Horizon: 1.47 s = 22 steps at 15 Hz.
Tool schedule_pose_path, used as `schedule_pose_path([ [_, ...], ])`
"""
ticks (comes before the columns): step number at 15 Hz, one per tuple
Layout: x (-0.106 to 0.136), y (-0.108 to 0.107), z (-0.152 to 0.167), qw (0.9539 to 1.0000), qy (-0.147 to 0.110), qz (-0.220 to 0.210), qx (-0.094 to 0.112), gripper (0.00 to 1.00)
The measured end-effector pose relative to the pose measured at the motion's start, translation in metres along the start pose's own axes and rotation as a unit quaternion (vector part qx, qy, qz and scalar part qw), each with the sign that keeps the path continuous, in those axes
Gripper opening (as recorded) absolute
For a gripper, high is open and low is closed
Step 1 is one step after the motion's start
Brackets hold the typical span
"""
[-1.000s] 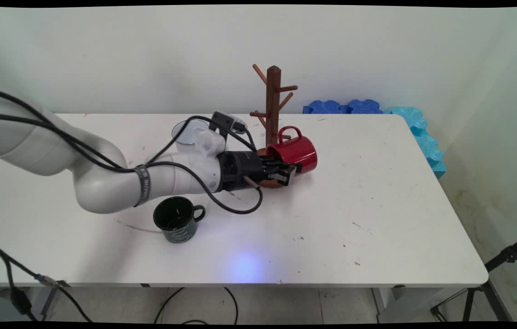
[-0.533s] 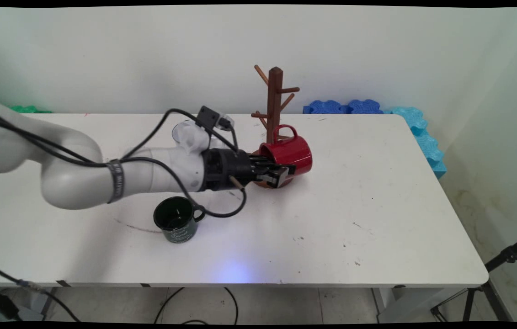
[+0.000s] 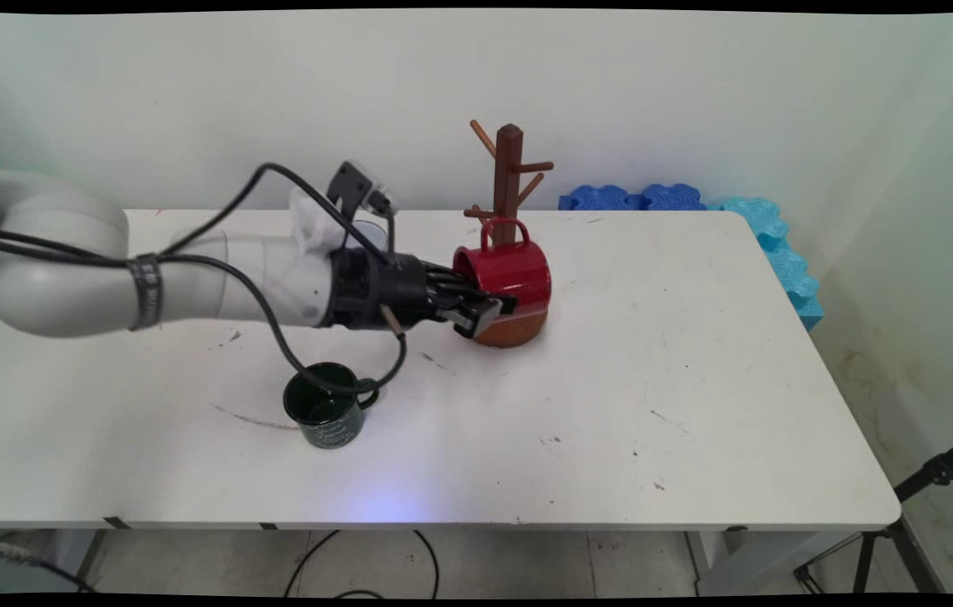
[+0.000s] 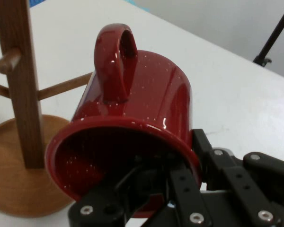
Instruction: Place the picked object on the table
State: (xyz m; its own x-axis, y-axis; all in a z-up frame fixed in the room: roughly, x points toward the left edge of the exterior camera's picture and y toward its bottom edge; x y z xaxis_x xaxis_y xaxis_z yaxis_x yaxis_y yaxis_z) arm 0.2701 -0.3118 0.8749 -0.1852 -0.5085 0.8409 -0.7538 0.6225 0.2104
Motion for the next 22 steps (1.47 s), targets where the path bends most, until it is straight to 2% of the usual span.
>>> schedule_pose_path([
  [7, 0.009, -0.002, -0.010, 0.9977, -0.041, 0.053, -0.007, 0.00],
  [12, 0.016, 0.001, -0.014, 0.9915, -0.081, 0.097, -0.030, 0.00],
  [16, 0.033, -0.004, -0.029, 0.9825, -0.114, 0.141, -0.040, 0.00],
  [19, 0.053, -0.016, -0.046, 0.9747, -0.137, 0.172, -0.042, 0.00],
  [22, 0.073, -0.031, -0.066, 0.9645, -0.162, 0.204, -0.041, 0.00],
])
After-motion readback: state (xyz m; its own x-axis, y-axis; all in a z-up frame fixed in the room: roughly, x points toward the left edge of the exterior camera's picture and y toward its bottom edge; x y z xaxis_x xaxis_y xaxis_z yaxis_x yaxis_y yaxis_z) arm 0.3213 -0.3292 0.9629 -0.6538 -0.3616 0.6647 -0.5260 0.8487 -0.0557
